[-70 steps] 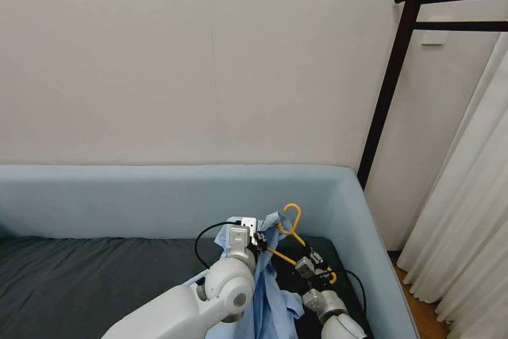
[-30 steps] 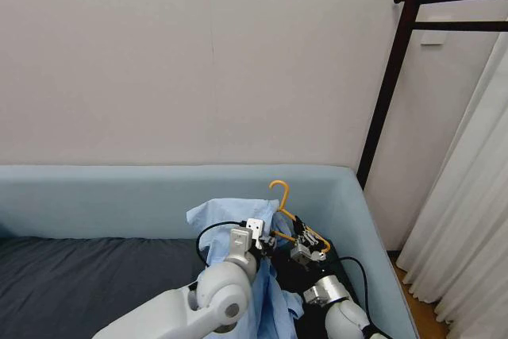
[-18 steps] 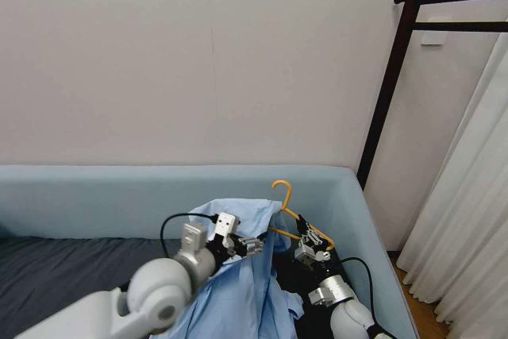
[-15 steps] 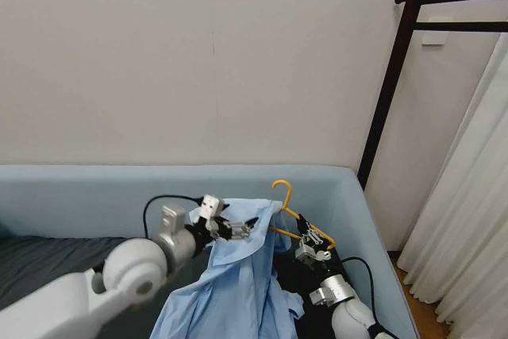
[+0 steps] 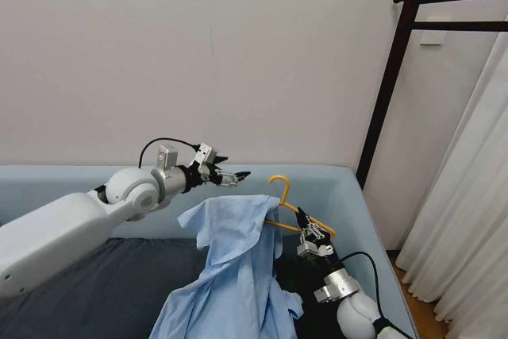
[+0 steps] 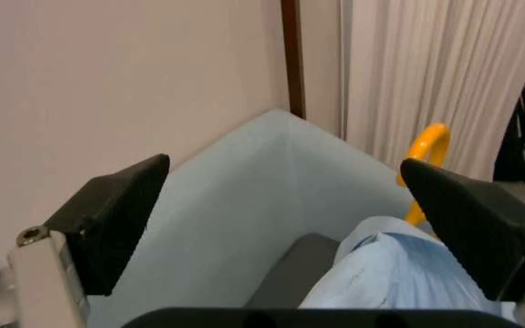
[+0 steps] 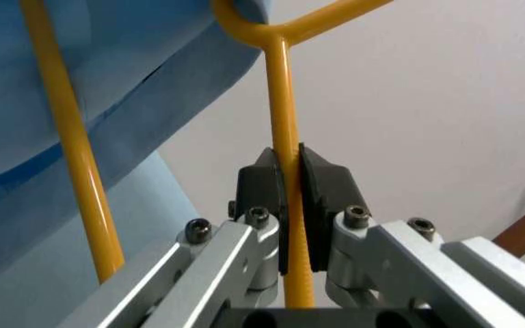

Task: Pick up the clothes from the sofa and hang them on the clothes hanger.

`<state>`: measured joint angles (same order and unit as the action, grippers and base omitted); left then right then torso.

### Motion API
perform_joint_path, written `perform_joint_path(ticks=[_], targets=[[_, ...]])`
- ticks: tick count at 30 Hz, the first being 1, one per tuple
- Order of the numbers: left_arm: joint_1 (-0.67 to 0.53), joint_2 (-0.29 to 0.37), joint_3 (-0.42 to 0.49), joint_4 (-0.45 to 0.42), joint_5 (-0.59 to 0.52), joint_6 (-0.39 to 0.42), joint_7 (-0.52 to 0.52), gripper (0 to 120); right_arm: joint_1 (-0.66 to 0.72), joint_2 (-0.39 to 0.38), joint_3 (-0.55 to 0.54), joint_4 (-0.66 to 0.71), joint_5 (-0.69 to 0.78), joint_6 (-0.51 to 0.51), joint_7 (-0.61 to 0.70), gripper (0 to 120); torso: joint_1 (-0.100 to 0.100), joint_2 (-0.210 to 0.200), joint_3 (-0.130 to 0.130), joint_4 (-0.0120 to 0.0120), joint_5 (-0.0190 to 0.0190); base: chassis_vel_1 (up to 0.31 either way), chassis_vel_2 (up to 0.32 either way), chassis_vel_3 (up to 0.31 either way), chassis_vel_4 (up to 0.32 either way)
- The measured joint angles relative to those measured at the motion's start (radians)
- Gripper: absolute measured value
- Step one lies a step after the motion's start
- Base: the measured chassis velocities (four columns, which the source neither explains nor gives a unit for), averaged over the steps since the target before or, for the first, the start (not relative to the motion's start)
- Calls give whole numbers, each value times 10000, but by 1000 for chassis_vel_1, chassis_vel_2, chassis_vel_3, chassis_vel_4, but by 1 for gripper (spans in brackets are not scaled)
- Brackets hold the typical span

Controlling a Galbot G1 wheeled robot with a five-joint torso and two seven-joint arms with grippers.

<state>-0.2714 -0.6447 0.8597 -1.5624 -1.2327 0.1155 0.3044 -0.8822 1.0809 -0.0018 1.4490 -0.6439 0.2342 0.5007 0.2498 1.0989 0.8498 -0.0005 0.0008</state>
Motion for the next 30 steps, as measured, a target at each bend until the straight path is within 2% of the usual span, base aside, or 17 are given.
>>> perform_joint_path(ticks=[3, 6, 7, 11, 12, 14, 21, 26, 30], targets=[[-154, 60, 299, 51, -128, -65, 405, 100, -5, 0, 8, 18, 20, -4, 9, 4, -1, 0, -1, 4, 1, 0, 0, 0, 0], [-126, 16, 715, 388, -25, -448, 1485, 100, 21, -3, 10, 97, 10, 31, 11, 4, -1, 0, -1, 7, -2, 0, 0, 0, 0], [-126, 16, 715, 388, -25, -448, 1485, 100, 21, -3, 10, 97, 10, 31, 11, 4, -1, 0, -1, 7, -2, 0, 0, 0, 0], [-245, -661, 1166, 1987, 134, -807, 3556, 100, 71, -70, 139, 232, -166, 260, -41, 4, -1, -1, 0, 5, -3, 0, 0, 0, 0], [-245, -661, 1166, 1987, 134, -807, 3556, 100, 71, -70, 139, 232, -166, 260, -41, 4, -1, -1, 0, 5, -3, 0, 0, 0, 0], [-435, -1113, 1385, 2793, 273, -939, 4227, 100, 97, -104, 154, 314, -171, 301, -79, 4, -1, -1, 0, 4, -3, 0, 0, 0, 0], [-927, -1845, 2068, 3941, 384, -1040, 5118, 98, 124, -121, 163, 352, -521, 603, -115, 4, -1, -1, 0, 0, -1, 0, 0, 0, 0], [-1069, -1900, 2614, 4038, 648, -1349, 5498, 97, 200, -112, 148, 307, -797, 639, -92, 4, -1, -1, 0, 3, -2, 0, 0, 0, 0], [-971, -1747, 2623, 3924, 685, -1445, 5747, 95, 303, -122, 120, 261, -808, 614, -73, 4, -1, 0, -1, 3, -3, 0, 0, 0, 0]])
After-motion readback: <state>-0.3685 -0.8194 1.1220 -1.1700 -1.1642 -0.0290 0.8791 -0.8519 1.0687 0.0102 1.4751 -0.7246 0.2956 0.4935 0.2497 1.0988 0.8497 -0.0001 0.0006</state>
